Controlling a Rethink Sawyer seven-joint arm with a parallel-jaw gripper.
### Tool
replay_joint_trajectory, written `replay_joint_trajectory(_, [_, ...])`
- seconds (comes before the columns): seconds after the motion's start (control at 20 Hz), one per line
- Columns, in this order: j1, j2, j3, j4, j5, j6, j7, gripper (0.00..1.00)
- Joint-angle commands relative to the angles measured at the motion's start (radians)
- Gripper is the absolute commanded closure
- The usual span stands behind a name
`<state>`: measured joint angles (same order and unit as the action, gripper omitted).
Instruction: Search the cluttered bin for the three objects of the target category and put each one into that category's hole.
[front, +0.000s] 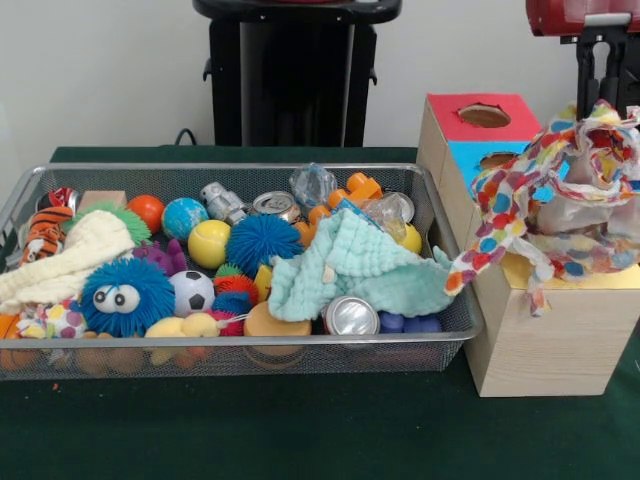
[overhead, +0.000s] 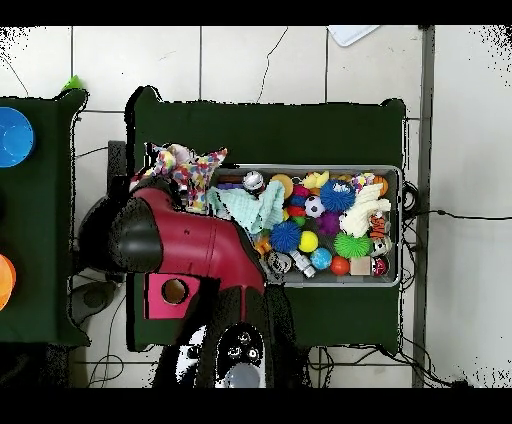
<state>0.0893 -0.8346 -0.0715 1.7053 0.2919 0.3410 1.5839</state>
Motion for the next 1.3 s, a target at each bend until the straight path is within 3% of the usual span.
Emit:
replay_joint_trajectory(0.05, [-0.009,0.032,0.100,0.134,0.064,-0.011,0.258,1.00])
replay_joint_trajectory(0.55, [-0.058,0.063,0.177,0.206,0.066,-0.153,0.238,1.00])
replay_joint_trajectory(1.3, [-0.144,0.121,0.222,0.219,-0.027,-0.271,0.163,1.00])
